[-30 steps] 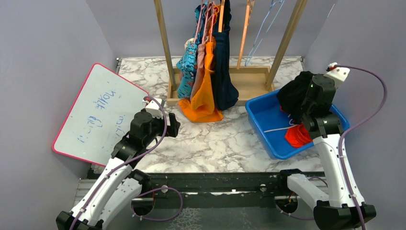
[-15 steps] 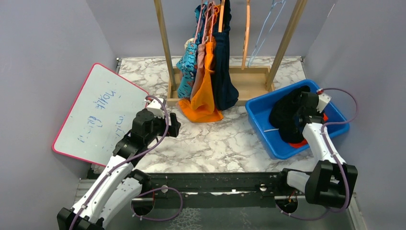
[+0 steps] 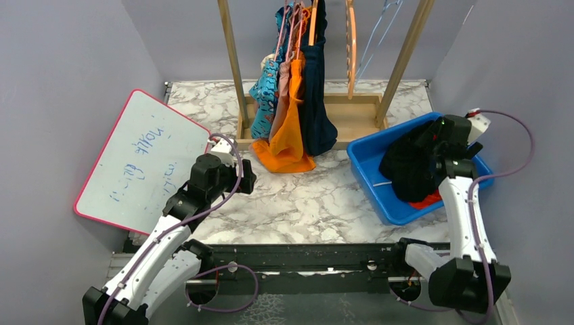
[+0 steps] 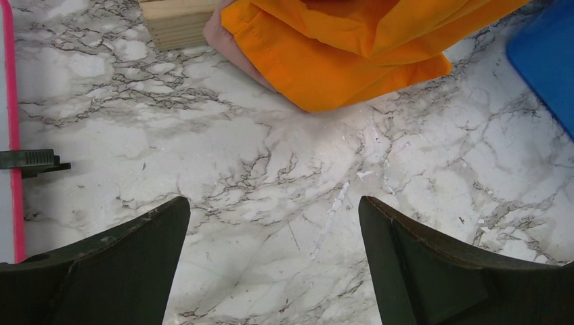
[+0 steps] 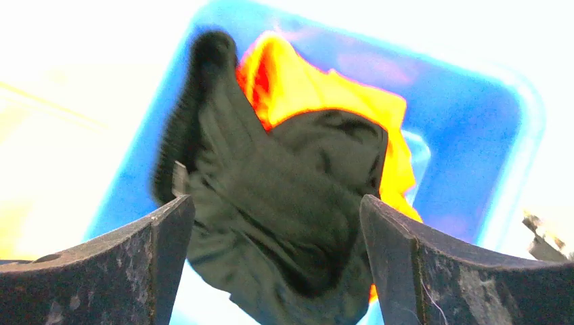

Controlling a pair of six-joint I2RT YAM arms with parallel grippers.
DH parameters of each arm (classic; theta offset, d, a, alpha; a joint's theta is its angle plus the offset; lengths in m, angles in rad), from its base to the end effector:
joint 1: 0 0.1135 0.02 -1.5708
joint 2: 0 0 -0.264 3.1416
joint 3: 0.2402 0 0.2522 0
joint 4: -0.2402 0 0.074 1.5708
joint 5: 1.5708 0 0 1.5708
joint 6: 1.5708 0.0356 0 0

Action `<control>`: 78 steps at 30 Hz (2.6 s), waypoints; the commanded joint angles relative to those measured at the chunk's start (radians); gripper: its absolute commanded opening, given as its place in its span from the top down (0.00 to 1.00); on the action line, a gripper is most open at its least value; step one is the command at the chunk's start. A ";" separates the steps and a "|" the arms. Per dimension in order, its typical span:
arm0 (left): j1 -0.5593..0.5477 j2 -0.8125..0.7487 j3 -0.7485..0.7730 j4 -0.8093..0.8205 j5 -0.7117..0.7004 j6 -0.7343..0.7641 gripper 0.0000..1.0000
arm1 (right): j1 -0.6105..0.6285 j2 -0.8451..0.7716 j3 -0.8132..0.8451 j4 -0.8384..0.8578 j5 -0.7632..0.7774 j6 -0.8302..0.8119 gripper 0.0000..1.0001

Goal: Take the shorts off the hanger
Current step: Place the shorts in the basket, then pick up the hanger from the clothes rod.

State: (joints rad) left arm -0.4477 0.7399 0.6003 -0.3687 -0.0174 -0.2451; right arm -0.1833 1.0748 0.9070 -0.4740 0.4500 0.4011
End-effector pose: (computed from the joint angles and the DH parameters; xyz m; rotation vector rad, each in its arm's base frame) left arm 0.1550 -0.0738 0.2635 0.2021 2.0946 -0.4026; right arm 0.2242 -0.0573 0.3004 0.8552 1.9872 -0.3720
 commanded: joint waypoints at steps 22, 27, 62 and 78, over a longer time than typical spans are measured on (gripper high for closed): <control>-0.006 -0.011 0.023 0.023 -0.041 0.021 0.02 | -0.002 0.222 -0.053 0.109 -0.114 -0.008 0.40; -0.006 -0.022 0.021 0.019 -0.073 0.017 0.02 | -0.002 0.166 0.051 0.057 -0.303 -0.036 0.34; -0.005 0.003 0.027 0.023 -0.120 0.018 0.02 | 0.918 -0.044 0.085 0.047 -0.716 -0.081 0.29; -0.005 -0.034 0.023 0.016 -0.168 0.007 0.02 | 1.187 0.121 0.308 0.161 0.094 -0.061 0.29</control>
State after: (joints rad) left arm -0.4477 0.7235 0.6003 -0.3614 -0.1516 -0.2279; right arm 0.9997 1.1835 1.1641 -0.4042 0.3061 0.3244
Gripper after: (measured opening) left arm 0.978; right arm 0.709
